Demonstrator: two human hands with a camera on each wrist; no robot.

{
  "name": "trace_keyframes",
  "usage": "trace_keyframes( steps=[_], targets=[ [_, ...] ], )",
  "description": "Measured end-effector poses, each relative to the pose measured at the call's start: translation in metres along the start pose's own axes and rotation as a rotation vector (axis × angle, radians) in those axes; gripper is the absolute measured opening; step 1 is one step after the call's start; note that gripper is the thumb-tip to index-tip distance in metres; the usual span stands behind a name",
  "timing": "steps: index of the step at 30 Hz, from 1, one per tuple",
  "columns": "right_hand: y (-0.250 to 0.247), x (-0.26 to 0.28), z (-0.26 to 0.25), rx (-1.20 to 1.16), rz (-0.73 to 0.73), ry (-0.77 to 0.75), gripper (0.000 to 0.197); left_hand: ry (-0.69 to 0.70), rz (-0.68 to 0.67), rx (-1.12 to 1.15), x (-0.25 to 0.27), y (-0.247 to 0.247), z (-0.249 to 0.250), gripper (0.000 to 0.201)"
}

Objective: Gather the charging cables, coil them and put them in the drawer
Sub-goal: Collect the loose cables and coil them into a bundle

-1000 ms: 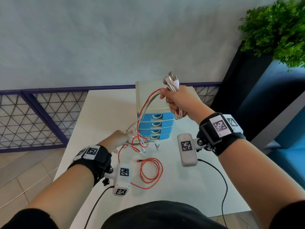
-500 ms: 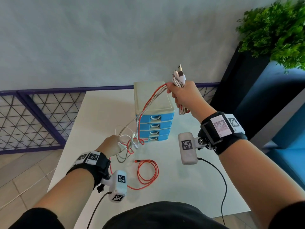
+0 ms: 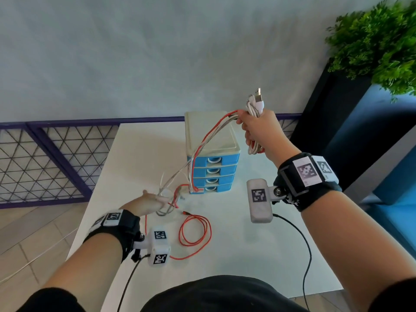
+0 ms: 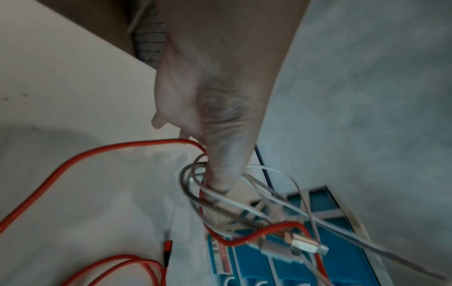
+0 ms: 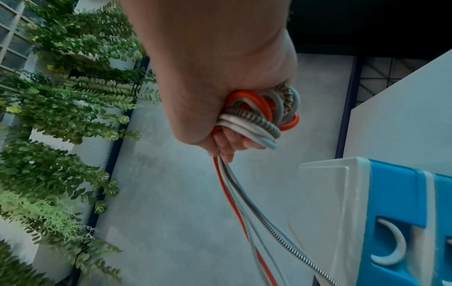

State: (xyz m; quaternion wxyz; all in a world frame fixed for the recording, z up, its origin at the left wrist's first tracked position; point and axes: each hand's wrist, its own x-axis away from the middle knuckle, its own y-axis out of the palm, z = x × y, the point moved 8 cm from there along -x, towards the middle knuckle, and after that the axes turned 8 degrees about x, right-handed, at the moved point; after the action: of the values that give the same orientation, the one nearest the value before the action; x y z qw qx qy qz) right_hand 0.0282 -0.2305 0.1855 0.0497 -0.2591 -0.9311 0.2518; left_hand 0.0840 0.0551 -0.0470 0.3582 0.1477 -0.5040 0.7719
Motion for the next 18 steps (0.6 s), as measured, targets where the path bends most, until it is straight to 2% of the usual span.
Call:
trace_keyframes(
  steps=[2, 4, 7, 9, 13, 15, 16, 17, 18],
  targets=[
    [-0.007, -0.004, 0.001, -0.049, 0.021, 0.026, 0.027, -0.083, -0.026, 0.218, 0.0, 0.004, -0.013, 0.047],
    [-0.009, -0.006, 0.001, -0.075, 0.014, 0.025, 0.026, -0.118, 0.124, 0.174, 0.001, -0.004, -0.027, 0.047],
    [-0.005, -0.005, -0.001, -0.077, -0.011, 0.017, 0.027, 0.056, 0.334, -0.086, 0.002, -0.015, -0.017, 0.037],
    [0.002, -0.002, -0.004, -0.087, -0.058, 0.001, 0.027, 0.204, 0.448, -0.06, 0.007, -0.025, 0.0, 0.035],
    [0.026, 0.007, -0.007, -0.057, -0.291, -0.061, 0.027, 0.497, 0.74, 0.295, 0.031, -0.067, 0.043, 0.038],
    [0.043, 0.015, -0.007, -0.024, -0.438, -0.084, 0.027, 0.599, 0.858, 0.519, 0.044, -0.09, 0.066, 0.03],
    [0.051, 0.02, -0.006, -0.021, -0.502, -0.089, 0.027, 0.606, 0.85, 0.712, 0.044, -0.1, 0.073, 0.024],
    [0.058, 0.025, -0.006, -0.025, -0.561, -0.089, 0.027, 0.615, 0.768, 0.906, 0.043, -0.106, 0.084, 0.017],
    [0.065, 0.029, -0.006, -0.037, -0.615, -0.087, 0.027, 0.624, 0.613, 1.056, 0.039, -0.106, 0.099, 0.017]
  ],
)
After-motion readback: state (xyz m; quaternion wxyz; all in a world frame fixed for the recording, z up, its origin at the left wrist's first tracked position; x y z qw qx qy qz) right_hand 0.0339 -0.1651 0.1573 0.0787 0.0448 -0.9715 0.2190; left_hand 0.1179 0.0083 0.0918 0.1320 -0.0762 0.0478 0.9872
